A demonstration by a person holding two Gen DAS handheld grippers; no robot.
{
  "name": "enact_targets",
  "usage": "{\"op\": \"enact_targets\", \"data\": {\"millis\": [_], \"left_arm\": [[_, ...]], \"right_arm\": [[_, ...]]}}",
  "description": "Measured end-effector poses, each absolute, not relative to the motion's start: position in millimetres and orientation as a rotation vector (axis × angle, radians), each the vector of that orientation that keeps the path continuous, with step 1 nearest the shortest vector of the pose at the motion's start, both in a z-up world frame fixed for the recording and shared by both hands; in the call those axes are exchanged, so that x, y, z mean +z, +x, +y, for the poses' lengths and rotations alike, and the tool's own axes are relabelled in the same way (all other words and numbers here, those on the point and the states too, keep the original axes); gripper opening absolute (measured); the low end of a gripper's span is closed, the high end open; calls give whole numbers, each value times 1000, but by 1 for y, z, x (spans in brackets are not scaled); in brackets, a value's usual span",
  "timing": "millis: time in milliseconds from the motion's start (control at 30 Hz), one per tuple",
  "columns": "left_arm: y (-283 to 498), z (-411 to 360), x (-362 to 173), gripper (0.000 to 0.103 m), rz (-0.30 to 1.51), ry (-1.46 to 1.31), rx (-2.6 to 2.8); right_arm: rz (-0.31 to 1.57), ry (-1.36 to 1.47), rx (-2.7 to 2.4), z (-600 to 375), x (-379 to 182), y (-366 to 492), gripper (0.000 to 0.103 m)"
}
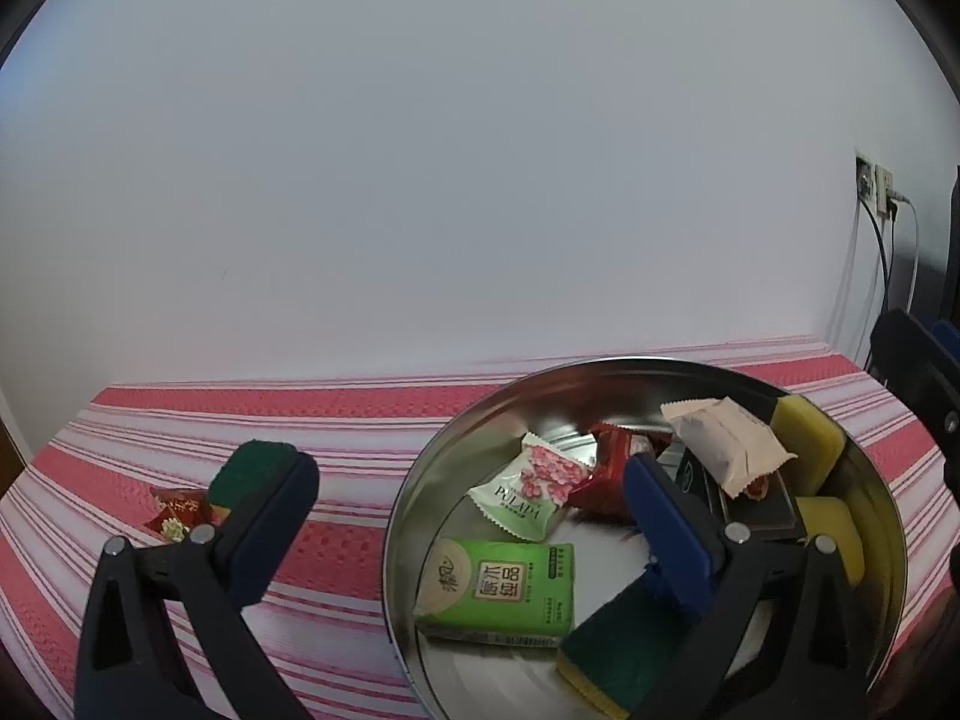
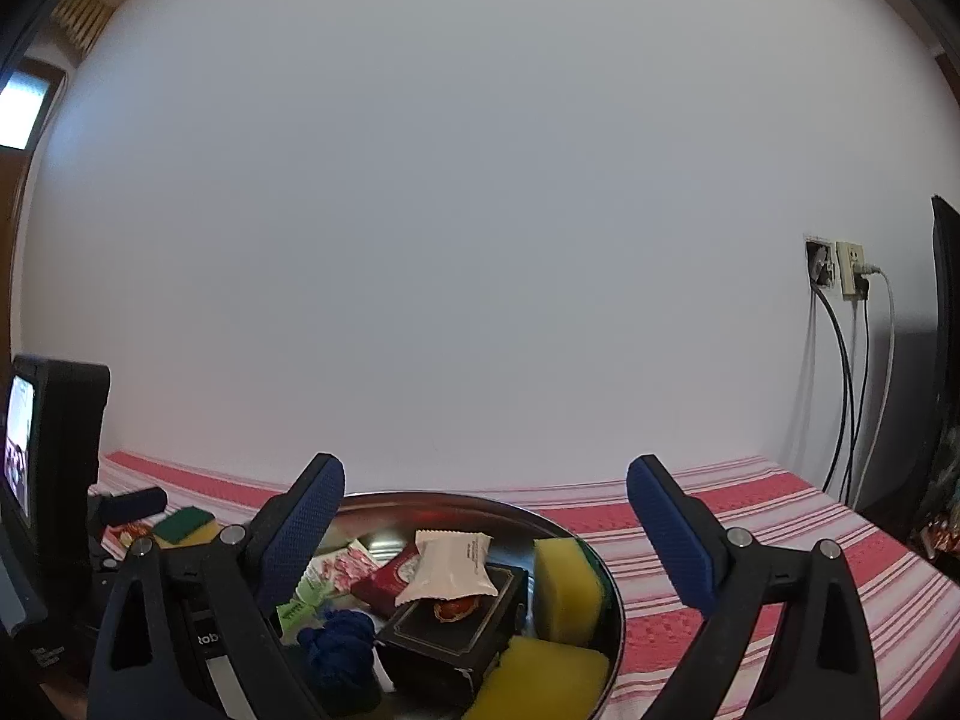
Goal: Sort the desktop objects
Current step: 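Open both grippers to drop the tissue pack and fluffy item into the bowl, then withdraw both grippers from the bowl toward the sponge and red packet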
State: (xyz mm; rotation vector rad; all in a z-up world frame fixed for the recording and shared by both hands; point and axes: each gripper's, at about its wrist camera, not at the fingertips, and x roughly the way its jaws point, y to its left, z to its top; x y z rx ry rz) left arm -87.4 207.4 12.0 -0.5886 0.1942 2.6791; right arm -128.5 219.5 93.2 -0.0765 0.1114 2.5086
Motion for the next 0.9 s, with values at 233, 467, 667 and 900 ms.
{"op": "enact_targets", "data": {"millis": [233, 467, 667, 900], "left_arm": [[-81, 199, 15, 102, 155, -487, 2743], [-74, 191, 13, 102, 112, -386, 2785], [-70, 188, 14, 102, 99, -355, 2776], [-74, 176, 13, 102, 54, -423, 2757]], "right_arm": [[155, 6, 2512, 215, 94, -122, 103], [154, 87, 2504, 197, 93, -116, 103], [23, 49, 2523, 174, 93, -128, 103], [1, 70, 2535, 162, 94, -125, 103]]}}
